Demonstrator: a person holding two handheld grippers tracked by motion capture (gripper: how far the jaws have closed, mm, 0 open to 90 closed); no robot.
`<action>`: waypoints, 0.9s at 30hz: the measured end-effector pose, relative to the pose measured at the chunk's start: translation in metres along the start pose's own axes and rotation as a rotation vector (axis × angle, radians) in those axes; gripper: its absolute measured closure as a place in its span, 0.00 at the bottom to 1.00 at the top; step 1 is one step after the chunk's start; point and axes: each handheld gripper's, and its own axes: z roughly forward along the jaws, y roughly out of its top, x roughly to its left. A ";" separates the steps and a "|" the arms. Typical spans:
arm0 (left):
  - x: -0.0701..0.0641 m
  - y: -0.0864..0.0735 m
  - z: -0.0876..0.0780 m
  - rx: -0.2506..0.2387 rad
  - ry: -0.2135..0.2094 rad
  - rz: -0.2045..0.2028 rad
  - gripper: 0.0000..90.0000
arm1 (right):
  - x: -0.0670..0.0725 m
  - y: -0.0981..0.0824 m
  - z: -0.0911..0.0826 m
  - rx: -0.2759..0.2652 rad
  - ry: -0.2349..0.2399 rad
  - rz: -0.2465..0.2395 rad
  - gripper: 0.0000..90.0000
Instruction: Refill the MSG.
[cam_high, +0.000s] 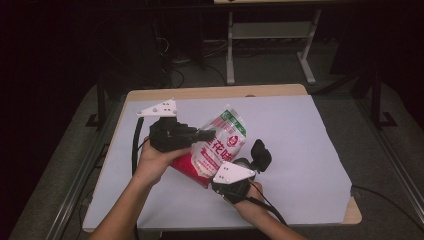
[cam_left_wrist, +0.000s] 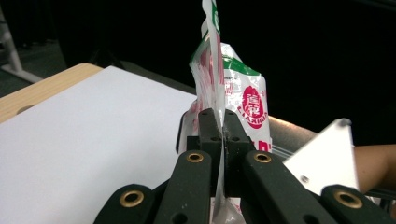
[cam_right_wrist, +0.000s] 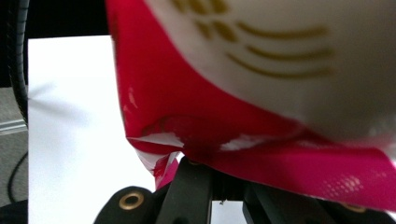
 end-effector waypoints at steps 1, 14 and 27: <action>0.000 0.001 0.000 0.007 -0.001 0.002 1.00 | 0.001 0.000 0.000 0.002 -0.005 -0.009 1.00; -0.004 0.006 0.009 0.055 0.040 -0.010 1.00 | 0.008 0.000 0.003 0.013 -0.022 -0.007 1.00; 0.000 0.005 0.010 0.081 0.062 -0.031 1.00 | 0.015 -0.001 0.004 0.027 -0.025 -0.005 1.00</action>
